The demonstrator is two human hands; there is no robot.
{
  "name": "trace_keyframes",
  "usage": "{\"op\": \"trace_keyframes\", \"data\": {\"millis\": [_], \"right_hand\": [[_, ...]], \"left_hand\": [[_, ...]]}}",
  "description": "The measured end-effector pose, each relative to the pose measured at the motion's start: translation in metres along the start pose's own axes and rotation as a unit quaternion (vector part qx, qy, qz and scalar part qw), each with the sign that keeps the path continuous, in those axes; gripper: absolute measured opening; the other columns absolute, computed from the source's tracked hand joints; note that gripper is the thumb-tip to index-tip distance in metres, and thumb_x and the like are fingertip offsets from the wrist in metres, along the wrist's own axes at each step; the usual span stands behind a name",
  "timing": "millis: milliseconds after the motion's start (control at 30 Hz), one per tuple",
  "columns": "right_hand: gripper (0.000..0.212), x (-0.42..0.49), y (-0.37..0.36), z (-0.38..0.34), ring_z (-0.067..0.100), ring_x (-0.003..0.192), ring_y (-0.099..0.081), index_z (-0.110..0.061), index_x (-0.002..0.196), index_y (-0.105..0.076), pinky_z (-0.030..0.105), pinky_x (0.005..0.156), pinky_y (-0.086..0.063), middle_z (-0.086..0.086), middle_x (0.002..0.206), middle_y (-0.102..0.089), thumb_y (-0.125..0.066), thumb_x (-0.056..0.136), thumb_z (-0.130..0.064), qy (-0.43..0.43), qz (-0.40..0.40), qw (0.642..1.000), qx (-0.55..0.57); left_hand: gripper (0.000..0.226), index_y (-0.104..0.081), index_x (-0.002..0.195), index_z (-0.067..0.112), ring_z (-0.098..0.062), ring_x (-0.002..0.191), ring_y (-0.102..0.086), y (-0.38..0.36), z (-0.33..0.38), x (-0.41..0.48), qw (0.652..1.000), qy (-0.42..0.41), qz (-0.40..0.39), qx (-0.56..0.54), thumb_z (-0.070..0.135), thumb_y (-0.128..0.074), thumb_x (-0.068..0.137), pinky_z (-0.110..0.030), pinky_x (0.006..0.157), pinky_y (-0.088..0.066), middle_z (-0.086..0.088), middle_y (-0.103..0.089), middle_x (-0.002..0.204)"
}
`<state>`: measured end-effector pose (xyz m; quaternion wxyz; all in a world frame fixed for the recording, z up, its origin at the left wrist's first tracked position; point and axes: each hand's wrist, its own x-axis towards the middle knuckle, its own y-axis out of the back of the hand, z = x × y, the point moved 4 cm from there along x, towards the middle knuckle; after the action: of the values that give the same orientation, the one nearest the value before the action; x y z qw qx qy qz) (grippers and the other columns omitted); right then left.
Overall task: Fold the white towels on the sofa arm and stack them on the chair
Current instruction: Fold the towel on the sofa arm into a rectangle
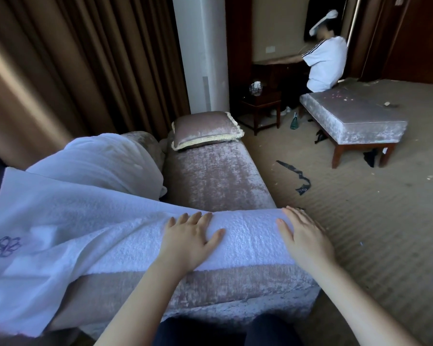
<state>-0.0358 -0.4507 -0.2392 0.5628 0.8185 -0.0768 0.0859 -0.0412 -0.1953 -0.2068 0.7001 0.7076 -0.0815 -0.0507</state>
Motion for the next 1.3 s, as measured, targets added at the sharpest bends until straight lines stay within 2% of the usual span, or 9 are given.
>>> {"op": "trace_keyframes", "data": {"millis": [133,300,567,700,900,967,1100,1200,1300], "right_hand": [[0.047,0.000,0.010,-0.015,0.014,0.139,-0.035,-0.017,0.143,-0.044,0.033,0.112,-0.024,-0.004,0.149,-0.043,-0.030,0.103,-0.039,0.027,0.014,0.999,-0.017],[0.046,-0.019,0.007,-0.110,0.017,0.113,-0.060,-0.015,0.119,-0.064,0.038,0.096,-0.048,-0.003,0.124,-0.064,-0.038,0.093,-0.043,0.183,0.092,0.970,0.129],[0.024,-0.096,-0.044,-0.297,0.012,0.102,-0.055,-0.019,0.104,-0.070,0.025,0.090,-0.039,-0.007,0.107,-0.066,-0.053,0.087,-0.020,0.450,0.088,0.865,0.203],[0.032,-0.109,-0.066,-0.333,0.013,0.087,-0.061,-0.023,0.118,-0.058,0.025,0.076,-0.044,-0.010,0.094,-0.066,-0.050,0.087,-0.025,0.444,0.059,0.877,0.173],[0.069,-0.108,-0.077,-0.358,0.013,0.080,-0.065,-0.018,0.139,-0.045,0.024,0.063,-0.054,-0.003,0.093,-0.069,-0.072,0.077,-0.004,0.431,0.069,0.881,0.181],[0.060,-0.103,-0.077,-0.358,0.011,0.081,-0.067,-0.019,0.127,-0.056,0.022,0.064,-0.053,-0.006,0.095,-0.071,-0.070,0.073,0.004,0.439,0.103,0.873,0.184],[0.026,-0.101,-0.060,-0.360,0.008,0.069,-0.066,-0.013,0.101,-0.075,0.020,0.057,-0.048,-0.008,0.084,-0.074,-0.053,0.087,-0.012,0.455,0.200,0.847,0.188],[0.018,-0.092,-0.041,-0.366,0.005,0.070,-0.064,-0.014,0.091,-0.076,0.015,0.062,-0.044,-0.009,0.081,-0.073,-0.059,0.086,-0.018,0.443,0.241,0.836,0.215],[0.017,-0.077,-0.029,-0.381,0.006,0.068,-0.062,-0.015,0.090,-0.073,0.014,0.059,-0.042,-0.009,0.079,-0.071,-0.058,0.089,-0.021,0.421,0.233,0.841,0.245]], "left_hand": [[0.074,-0.053,0.136,0.022,-0.017,0.131,-0.048,0.013,-0.009,-0.022,0.991,-0.053,0.078,-0.094,0.061,-0.012,0.089,-0.044,0.114,-0.026,0.005,-0.054,0.140],[0.035,-0.069,0.108,0.012,-0.024,0.097,-0.065,0.056,-0.084,-0.082,0.949,-0.041,0.302,-0.084,0.027,-0.039,0.094,-0.038,0.087,-0.048,0.001,-0.070,0.108],[0.031,-0.066,0.103,0.011,-0.034,0.090,-0.064,0.050,-0.253,-0.219,0.932,0.168,0.321,0.004,0.022,-0.046,0.082,-0.043,0.069,-0.051,-0.006,-0.069,0.107],[0.037,-0.065,0.106,0.017,-0.031,0.095,-0.063,0.016,-0.290,-0.249,0.946,0.159,0.283,-0.002,0.020,-0.039,0.081,-0.044,0.072,-0.054,0.001,-0.067,0.109],[0.047,-0.062,0.121,0.015,-0.028,0.107,-0.059,-0.014,-0.296,-0.239,0.944,0.129,0.301,-0.046,0.004,-0.072,0.076,-0.046,0.084,-0.054,-0.005,-0.057,0.124],[0.036,-0.067,0.117,0.015,-0.026,0.102,-0.057,-0.015,-0.298,-0.236,0.930,0.125,0.340,-0.063,0.011,-0.062,0.081,-0.043,0.083,-0.053,-0.005,-0.057,0.119],[0.031,-0.071,0.114,0.020,-0.017,0.098,-0.050,-0.017,-0.310,-0.232,0.916,0.104,0.371,-0.109,0.020,-0.054,0.088,-0.038,0.086,-0.049,-0.001,-0.055,0.115],[0.041,-0.069,0.110,0.027,-0.013,0.097,-0.048,-0.019,-0.314,-0.229,0.910,0.113,0.374,-0.139,0.002,-0.073,0.078,-0.034,0.087,-0.045,0.004,-0.052,0.118],[0.046,-0.066,0.102,0.033,-0.017,0.103,-0.052,-0.014,-0.316,-0.223,0.889,0.123,0.392,-0.204,-0.007,-0.070,0.079,-0.027,0.091,-0.043,0.009,-0.048,0.121]]}}
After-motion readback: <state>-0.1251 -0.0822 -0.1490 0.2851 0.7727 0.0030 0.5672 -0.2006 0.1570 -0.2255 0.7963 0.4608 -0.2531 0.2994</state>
